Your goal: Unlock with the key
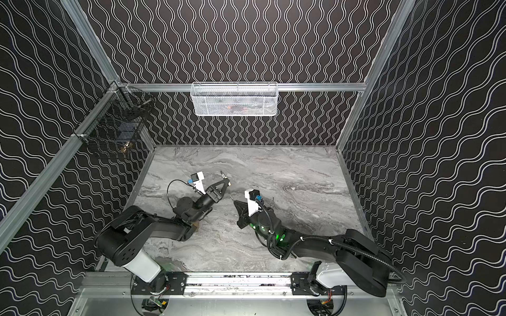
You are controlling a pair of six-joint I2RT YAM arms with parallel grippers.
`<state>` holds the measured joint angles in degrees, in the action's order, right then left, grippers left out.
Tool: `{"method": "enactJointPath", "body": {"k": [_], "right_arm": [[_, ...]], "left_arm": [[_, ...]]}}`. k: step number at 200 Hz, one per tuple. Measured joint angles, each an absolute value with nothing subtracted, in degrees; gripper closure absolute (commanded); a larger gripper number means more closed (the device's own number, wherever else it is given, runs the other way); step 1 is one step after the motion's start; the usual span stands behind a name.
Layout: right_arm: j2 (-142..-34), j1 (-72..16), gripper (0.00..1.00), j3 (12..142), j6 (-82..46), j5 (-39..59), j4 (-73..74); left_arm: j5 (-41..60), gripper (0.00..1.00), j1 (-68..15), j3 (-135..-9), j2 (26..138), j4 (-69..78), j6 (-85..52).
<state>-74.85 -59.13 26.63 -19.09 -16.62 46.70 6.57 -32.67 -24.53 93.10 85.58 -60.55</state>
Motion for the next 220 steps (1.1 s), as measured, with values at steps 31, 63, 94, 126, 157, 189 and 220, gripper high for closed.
{"method": "enactJointPath", "body": {"k": [31,63,94,126,157,189,220], "right_arm": [[-74.3,-61.7,1.00,29.3,-21.0,-24.7,40.1],[-76.4,-63.5,1.00,29.2,-21.1,-29.6,41.8],[-78.5,-64.2,1.00,28.2,-18.5,-31.2,48.6],[-79.5,-66.6,1.00,30.2,-16.4,-32.1,53.0],[-80.3,-68.0,1.00,32.7,-14.3,-33.1,55.0],[-81.7,-68.2,1.00,33.7,-13.1,-34.0,55.9],[-82.6,-68.2,1.00,35.4,-12.2,-34.0,56.0]], "left_arm": [[5.4,1.00,-32.7,-23.5,91.6,85.1,-58.8],[5.4,1.00,-32.9,-21.8,86.5,84.8,-56.4],[6.9,1.00,-32.9,-20.4,83.6,85.0,-55.4],[8.6,1.00,-32.9,-19.8,81.5,84.8,-55.1],[9.7,1.00,-32.9,-19.7,79.3,84.8,-55.1],[10.3,1.00,-32.9,-19.7,79.0,84.8,-55.1],[10.5,1.00,-32.9,-19.7,78.7,84.8,-55.1]]}}
